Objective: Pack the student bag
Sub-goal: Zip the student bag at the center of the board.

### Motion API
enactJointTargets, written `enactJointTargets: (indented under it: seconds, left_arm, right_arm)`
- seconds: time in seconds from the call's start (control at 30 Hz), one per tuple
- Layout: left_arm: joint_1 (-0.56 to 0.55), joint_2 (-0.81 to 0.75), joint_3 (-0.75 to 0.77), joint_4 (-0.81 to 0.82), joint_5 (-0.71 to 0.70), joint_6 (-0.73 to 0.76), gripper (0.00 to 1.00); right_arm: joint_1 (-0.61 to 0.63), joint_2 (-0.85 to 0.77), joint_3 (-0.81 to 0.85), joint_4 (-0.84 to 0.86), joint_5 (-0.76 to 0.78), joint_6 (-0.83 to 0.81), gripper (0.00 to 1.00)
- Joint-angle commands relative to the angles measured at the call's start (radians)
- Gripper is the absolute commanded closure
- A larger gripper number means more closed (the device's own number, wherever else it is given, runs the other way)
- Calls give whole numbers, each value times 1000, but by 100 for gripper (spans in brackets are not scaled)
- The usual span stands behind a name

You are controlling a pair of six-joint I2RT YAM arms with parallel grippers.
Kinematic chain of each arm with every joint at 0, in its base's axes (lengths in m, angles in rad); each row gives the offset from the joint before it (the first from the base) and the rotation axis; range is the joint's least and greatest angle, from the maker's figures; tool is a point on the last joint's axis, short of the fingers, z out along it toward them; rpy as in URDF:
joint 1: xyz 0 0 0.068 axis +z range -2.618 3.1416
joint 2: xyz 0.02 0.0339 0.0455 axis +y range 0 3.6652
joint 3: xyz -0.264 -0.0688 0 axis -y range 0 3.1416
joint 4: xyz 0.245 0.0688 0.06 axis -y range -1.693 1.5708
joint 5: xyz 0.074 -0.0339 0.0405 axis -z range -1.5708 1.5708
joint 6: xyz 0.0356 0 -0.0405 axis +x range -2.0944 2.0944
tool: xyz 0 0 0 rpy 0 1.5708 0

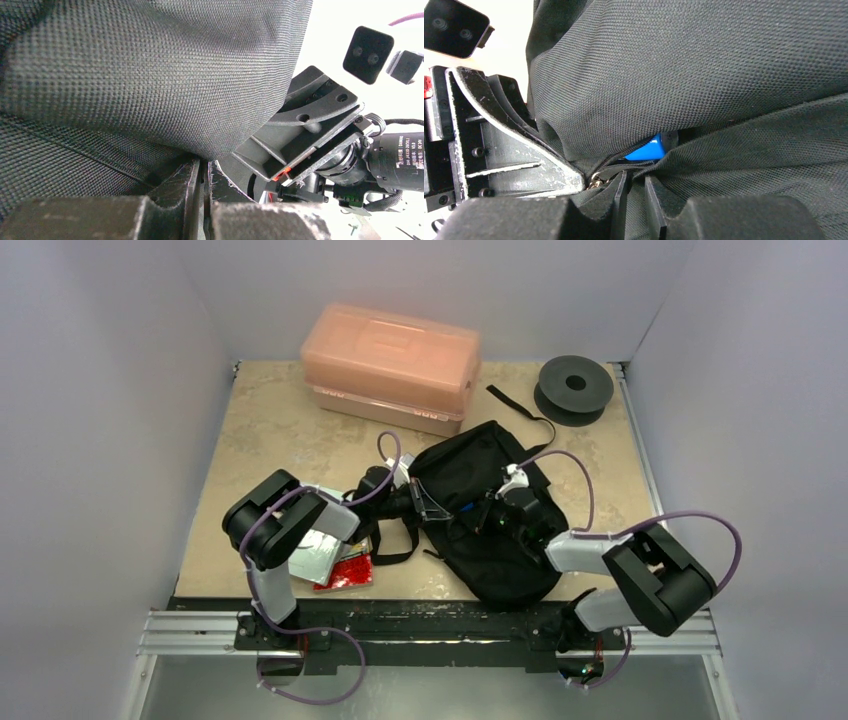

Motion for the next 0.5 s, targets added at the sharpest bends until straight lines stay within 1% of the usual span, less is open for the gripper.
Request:
enactJointTargets:
  seconds: [0.0,0.1,0.2,0.27,0.37,0.47]
  left_arm:
    - [3,-44,-7,133,41,-3,100]
    - [3,-30,-8,128,43,2,100]
    - [3,-13,-10,144,45,-4,100]
    - [3,-10,-10,143,45,-2,100]
    - [3,-10,-10,142,41,1,100]
    - [3,-16,-6,127,41,9,100]
  right_arm:
    - [-2,-44,16,-230,99,-47,73]
    - [-2,-134,36,-341,84,-16,67]
    - [-1,-288,56,-446,76,0,54]
    - [-8,-359,69,-487,65,18,45]
    - [-49,-388,85,-449,-19,-17,44]
    - [-140,-328,93,-357,-169,-59,44]
